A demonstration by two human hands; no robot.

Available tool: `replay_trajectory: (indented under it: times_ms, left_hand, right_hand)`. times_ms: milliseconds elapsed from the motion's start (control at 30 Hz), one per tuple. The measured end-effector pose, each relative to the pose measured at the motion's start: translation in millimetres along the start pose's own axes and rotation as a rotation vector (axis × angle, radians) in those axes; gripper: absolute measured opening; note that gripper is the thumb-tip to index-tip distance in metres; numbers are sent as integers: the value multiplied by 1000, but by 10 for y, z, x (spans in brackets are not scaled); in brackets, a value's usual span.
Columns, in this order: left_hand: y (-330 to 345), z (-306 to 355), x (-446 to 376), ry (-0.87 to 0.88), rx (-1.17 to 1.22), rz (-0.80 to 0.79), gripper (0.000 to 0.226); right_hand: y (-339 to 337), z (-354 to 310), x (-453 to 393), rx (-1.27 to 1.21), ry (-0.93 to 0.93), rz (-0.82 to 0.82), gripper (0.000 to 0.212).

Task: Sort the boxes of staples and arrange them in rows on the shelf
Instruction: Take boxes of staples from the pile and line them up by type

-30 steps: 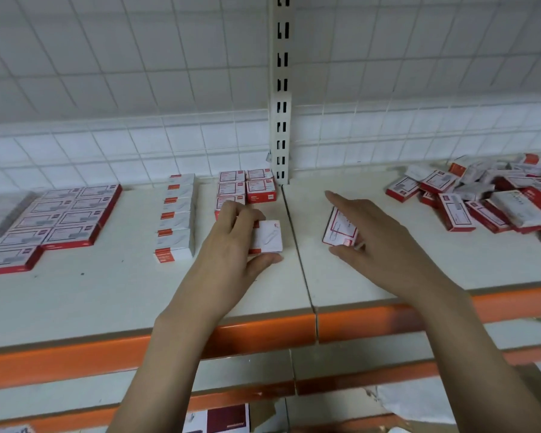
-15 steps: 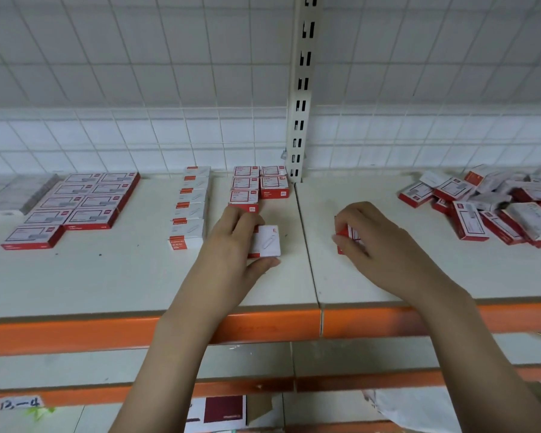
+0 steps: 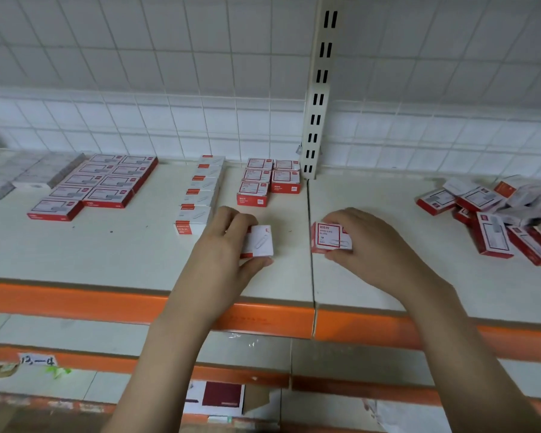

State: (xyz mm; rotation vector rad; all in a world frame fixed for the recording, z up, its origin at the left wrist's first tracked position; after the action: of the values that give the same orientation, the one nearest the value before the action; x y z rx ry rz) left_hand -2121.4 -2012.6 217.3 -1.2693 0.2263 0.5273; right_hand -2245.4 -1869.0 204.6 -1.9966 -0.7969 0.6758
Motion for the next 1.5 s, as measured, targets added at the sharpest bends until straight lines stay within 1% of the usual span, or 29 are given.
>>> replay_trajectory:
  times_ms: [100, 267, 433, 533, 700, 833, 900, 1033, 1200, 1500]
  left_hand:
    - [-26, -40, 19, -17, -53, 4, 47]
    - [-106, -160, -4, -3, -256, 28, 48]
    - [-181, -326, -101, 12, -343, 50, 47]
    - [-191, -431, -196, 36, -310, 39, 47]
    - [-241, -623, -354, 95, -267, 21, 51]
    - [-301, -774, -461, 145, -237, 23, 52]
    - [-319, -835, -494, 164, -220, 28, 51]
    - [-324, -922, -547, 198, -190, 22, 55]
    - [-270, -1036, -581, 216, -158, -9, 51]
    - [-323, -1205, -562, 234, -136, 21, 50]
  right_hand:
    - [62, -24, -79, 14, -25, -11, 48]
    - [165, -101, -278, 23, -58, -45, 50]
    - [256, -194, -536, 63, -71, -72, 50]
    - [311, -225, -694, 88, -54, -80, 49]
    - [384, -217, -906, 104, 1, -64, 41]
    - [454, -235, -978, 58, 24, -41, 41]
    - [456, -302, -925, 41, 20, 17, 42]
    - [446, -418, -690, 78, 92, 166, 37]
    - [604, -517, -703, 109, 104, 114, 38]
    - [594, -469, -856, 106, 165, 83, 40]
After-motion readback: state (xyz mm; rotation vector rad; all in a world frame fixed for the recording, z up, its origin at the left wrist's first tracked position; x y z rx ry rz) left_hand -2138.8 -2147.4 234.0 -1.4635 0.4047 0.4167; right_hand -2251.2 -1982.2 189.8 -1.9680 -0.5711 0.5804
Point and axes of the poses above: each hand's wrist, its own x-axis away from the middle knuckle, its own y-axis out of the palm, z = x × y, the point moved 8 cm from there along -x, towards the middle knuckle, and after that the axes turned 10 degrees about -x, right-handed, at the moved point
